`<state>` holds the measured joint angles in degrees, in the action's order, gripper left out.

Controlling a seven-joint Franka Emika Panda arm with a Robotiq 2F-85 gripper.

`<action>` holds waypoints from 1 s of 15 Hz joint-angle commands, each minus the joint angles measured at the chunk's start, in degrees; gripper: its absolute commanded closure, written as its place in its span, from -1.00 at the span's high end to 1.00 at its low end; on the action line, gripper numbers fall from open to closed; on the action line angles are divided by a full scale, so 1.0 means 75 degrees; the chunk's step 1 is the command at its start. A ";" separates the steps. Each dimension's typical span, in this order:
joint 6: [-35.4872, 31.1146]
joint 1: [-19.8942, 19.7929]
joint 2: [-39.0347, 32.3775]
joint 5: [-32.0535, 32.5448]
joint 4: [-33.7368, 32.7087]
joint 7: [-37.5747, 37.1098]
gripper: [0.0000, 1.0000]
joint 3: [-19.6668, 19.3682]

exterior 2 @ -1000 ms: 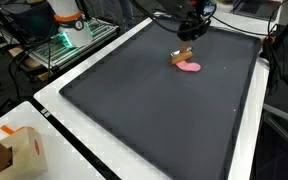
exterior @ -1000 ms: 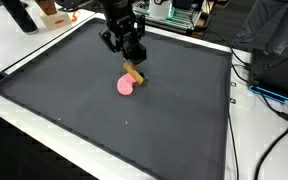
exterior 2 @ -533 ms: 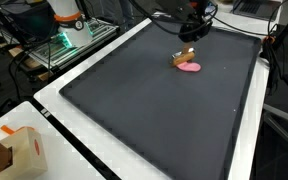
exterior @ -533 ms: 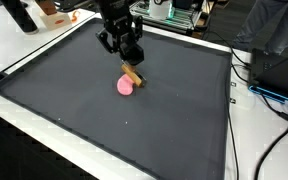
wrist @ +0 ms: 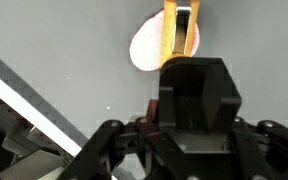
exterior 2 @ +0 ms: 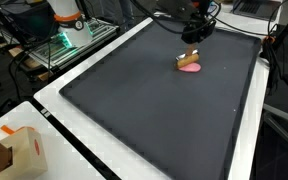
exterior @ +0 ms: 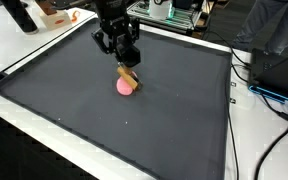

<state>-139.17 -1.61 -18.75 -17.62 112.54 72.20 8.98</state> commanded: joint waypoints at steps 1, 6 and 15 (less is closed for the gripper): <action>-0.0669 -0.0091 -0.0385 0.0072 0.0110 0.0351 -0.51 0.0064; -0.1144 -0.0078 -0.0412 0.0093 0.0179 0.0338 -0.51 0.0080; -0.1954 -0.0013 -0.0439 0.0299 0.0370 0.0121 -0.51 0.0066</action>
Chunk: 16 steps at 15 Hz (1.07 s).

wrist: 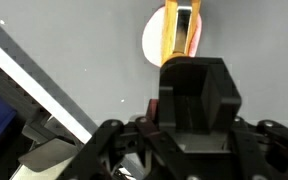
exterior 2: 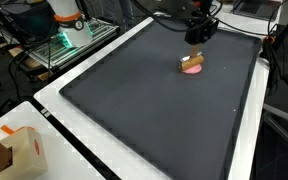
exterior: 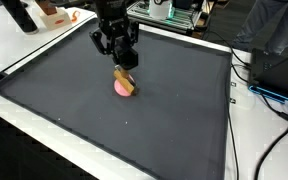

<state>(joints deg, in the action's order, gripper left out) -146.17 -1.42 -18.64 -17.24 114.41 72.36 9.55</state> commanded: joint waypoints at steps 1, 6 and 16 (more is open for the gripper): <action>-0.1116 -0.0034 -0.0454 0.0278 0.0141 0.0081 -0.51 -0.0011; -0.1448 -0.0035 -0.0467 0.0409 0.0212 -0.0048 -0.51 0.0007; 0.0944 -0.0013 -0.0455 0.1224 -0.0274 -0.0810 -0.51 -0.0130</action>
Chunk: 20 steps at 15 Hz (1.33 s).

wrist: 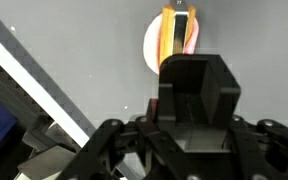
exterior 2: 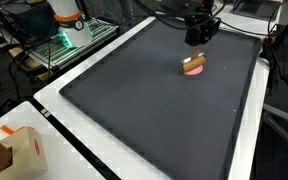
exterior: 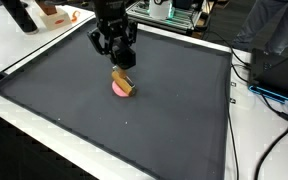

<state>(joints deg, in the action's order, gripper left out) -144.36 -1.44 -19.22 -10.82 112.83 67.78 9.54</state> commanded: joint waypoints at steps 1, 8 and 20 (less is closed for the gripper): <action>0.0877 -0.0004 -0.0384 0.0436 -0.0120 -0.0230 -0.51 -0.0147; 0.2174 0.0050 -0.0481 0.0595 -0.0532 -0.0210 -0.51 -0.0228; 0.3248 0.0144 -0.0446 0.1573 -0.0784 -0.0646 -0.51 -0.0290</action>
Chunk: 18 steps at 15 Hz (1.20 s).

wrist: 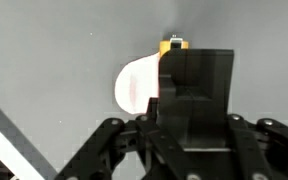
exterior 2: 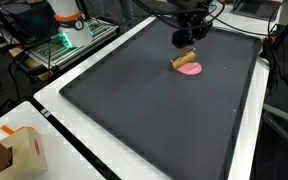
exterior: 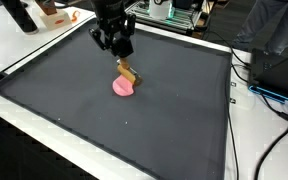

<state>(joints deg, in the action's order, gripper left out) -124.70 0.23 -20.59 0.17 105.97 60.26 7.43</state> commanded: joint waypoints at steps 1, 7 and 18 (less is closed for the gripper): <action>0.0797 -0.0057 -0.0260 0.0140 0.0096 0.0417 -0.51 -0.0017; 0.1000 0.0042 -0.0140 0.0250 0.0023 0.0470 -0.51 -0.0020; 0.1017 -0.0228 0.0533 -0.0099 -0.0251 0.0320 -0.51 -0.0222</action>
<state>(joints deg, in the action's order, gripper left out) -117.96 -0.55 -19.19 0.29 104.57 62.58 6.14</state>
